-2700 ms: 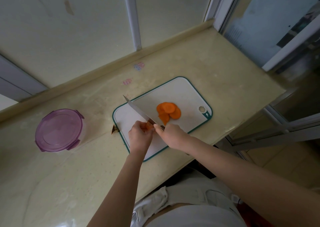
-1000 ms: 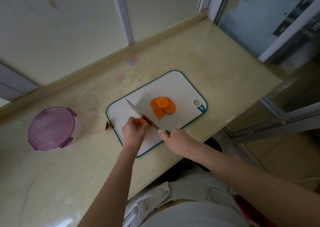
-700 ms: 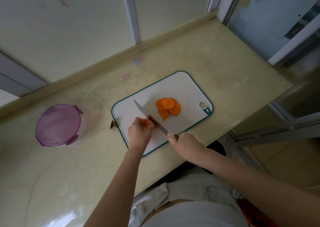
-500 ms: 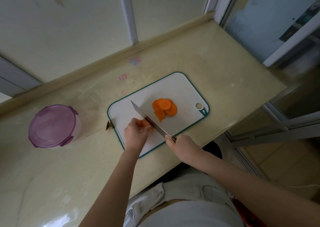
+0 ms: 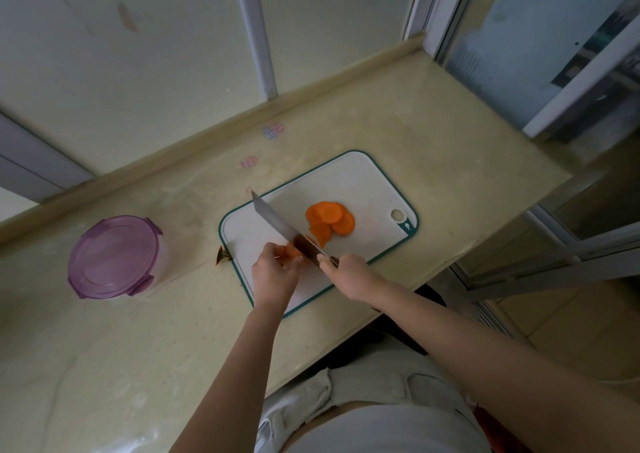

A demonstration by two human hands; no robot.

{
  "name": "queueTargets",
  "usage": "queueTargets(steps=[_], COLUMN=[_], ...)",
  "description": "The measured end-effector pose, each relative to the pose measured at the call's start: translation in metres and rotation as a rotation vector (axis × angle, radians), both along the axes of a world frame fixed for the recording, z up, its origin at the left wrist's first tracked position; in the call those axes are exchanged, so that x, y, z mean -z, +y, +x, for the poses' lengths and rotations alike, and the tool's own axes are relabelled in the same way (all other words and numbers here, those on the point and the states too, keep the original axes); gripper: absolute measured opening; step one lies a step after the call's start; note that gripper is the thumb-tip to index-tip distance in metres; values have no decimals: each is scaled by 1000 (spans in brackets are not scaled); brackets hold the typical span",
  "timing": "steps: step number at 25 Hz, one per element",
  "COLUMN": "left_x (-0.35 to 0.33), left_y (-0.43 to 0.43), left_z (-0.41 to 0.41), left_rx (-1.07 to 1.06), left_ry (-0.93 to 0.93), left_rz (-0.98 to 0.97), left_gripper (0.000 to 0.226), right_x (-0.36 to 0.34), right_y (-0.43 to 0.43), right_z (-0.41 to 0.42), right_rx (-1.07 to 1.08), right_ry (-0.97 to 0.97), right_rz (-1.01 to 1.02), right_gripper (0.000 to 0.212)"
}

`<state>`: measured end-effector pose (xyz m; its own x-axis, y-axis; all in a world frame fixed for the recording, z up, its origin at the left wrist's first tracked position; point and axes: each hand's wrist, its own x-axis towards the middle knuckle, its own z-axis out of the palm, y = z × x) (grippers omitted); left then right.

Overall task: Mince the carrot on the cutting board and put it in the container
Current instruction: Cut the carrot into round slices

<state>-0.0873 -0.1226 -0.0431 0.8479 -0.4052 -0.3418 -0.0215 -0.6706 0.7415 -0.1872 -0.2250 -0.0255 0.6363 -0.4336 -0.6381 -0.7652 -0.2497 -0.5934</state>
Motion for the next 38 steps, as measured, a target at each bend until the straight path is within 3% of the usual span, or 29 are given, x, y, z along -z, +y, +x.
queueTargets(steps=[3,9,13,18,38], left_x=[0,-1,-2,2,1], left_y=[1,0,-7,-6,-11], left_z=[-2,-7,-6,-10,-6], left_rx=[-5,-103,-91,-88,-44], left_ry=[29,93,137,121,60], left_rz=[-15,-118,-166,-217,-133], left_gripper=[22,24,33,15,10], right_x=[1,0,-7,-18,-37], right_y=[-19,-32,-26,-13,6], right_z=[-1,-2,-1,-10,-19], right_rx=[90,143,147,129,195], right_ry=[12,-26,-71,-123,-70], right_rz=[148,166,89,30,54], right_gripper=[51,49,52,57,55])
